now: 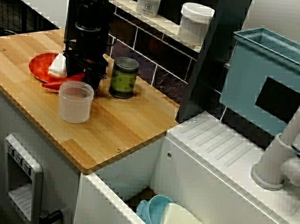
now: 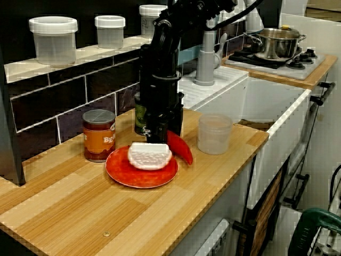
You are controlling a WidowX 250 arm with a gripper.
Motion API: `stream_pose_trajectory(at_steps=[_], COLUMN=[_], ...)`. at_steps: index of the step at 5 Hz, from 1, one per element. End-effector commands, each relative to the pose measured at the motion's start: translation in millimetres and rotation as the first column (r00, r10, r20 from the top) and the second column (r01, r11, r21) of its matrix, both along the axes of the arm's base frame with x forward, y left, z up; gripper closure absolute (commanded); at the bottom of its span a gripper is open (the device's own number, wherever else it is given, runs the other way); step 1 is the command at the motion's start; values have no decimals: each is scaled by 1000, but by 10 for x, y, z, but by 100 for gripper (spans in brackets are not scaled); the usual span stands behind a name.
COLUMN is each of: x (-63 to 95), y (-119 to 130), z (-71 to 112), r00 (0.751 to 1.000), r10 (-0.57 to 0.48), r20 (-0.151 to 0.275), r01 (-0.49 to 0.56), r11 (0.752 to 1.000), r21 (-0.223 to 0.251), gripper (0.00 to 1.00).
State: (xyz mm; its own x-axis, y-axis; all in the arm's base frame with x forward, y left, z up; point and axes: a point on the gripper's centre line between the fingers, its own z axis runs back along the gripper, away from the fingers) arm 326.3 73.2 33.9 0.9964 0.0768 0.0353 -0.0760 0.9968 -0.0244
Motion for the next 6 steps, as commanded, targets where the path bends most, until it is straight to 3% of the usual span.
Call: stream_pose_trajectory(at_steps=[1, 3, 6], x=[213, 288, 77], y=[68, 48, 9], z=[442, 776, 924], r00=[1000, 999, 995], r10=[2, -15, -67], r20=[29, 28, 73], r01=[-1, 18, 75], r11=[999, 995, 990], r21=[-45, -99, -117], gripper=[100, 100, 100])
